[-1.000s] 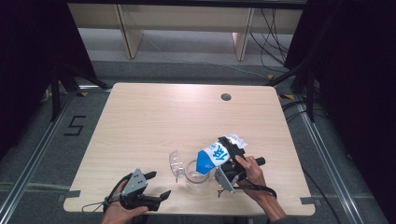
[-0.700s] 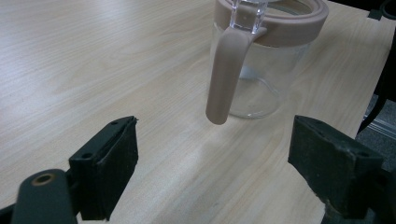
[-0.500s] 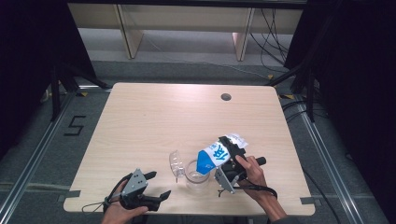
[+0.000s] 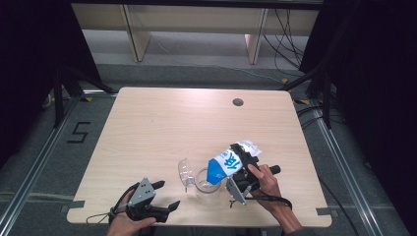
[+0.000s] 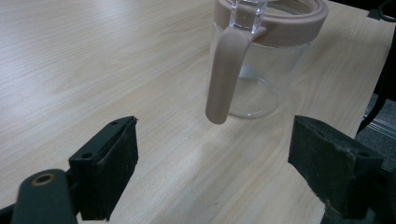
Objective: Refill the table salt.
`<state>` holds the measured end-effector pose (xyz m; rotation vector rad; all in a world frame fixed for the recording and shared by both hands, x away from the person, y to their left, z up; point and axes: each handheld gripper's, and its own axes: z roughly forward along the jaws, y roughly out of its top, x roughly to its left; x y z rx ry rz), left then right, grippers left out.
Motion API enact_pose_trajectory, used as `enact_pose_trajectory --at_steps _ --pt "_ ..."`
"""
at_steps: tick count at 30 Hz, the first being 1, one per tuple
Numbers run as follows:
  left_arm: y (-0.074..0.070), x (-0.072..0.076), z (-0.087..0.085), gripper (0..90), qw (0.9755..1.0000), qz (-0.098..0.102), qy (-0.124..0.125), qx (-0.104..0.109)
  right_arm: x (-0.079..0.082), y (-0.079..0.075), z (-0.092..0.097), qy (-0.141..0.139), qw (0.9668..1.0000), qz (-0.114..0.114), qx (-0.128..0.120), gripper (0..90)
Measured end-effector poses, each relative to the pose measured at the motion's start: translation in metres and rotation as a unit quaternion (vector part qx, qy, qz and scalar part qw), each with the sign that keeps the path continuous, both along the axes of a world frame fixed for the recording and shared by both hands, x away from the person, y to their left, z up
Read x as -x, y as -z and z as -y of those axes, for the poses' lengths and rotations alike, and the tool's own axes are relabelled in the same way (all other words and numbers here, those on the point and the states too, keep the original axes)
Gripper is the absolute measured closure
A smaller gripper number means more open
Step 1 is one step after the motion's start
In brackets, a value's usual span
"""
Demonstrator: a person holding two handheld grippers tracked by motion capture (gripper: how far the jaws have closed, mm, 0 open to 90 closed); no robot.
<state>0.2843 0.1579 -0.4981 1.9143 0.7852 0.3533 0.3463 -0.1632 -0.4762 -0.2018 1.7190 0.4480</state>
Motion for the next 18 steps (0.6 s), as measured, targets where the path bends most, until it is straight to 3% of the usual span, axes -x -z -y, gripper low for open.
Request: enact_pose_trajectory --at_steps 1,2,3,11,13,15,18 --pt "0.0 0.0 0.0 15.3 1.0 -0.001 0.001 0.0 0.0008 0.0004 -0.0001 0.003 1.0 0.0 -0.002 46.0" --pt "0.0002 -0.0003 0.0 15.3 1.0 0.0 0.001 0.001 0.0002 -0.0027 -0.0006 -0.005 0.9997 0.013 0.019 46.0" --pt "0.0002 -0.0003 0.0 15.3 1.0 0.0 0.001 0.001 0.0009 -0.0003 -0.0003 0.001 1.0 0.005 0.005 46.0" --pt "0.0001 0.0003 0.0003 15.3 1.0 -0.002 -0.001 0.001 0.0016 -0.0019 0.0003 0.001 0.9998 0.018 0.01 46.3" --pt "0.0001 0.0002 0.0002 15.3 1.0 -0.002 0.0 0.001 0.0018 -0.0056 -0.0005 -0.004 0.9987 0.029 0.042 46.3" --pt "0.0004 -0.0006 0.0 15.3 1.0 0.0 0.002 0.002 0.0018 -0.0014 -0.0002 0.0 0.9997 0.02 0.014 46.5" --pt "0.0003 -0.0003 0.0 15.3 1.0 0.0 0.001 0.002 0.0022 -0.0012 -0.0007 0.0 0.9996 0.024 0.016 46.5"
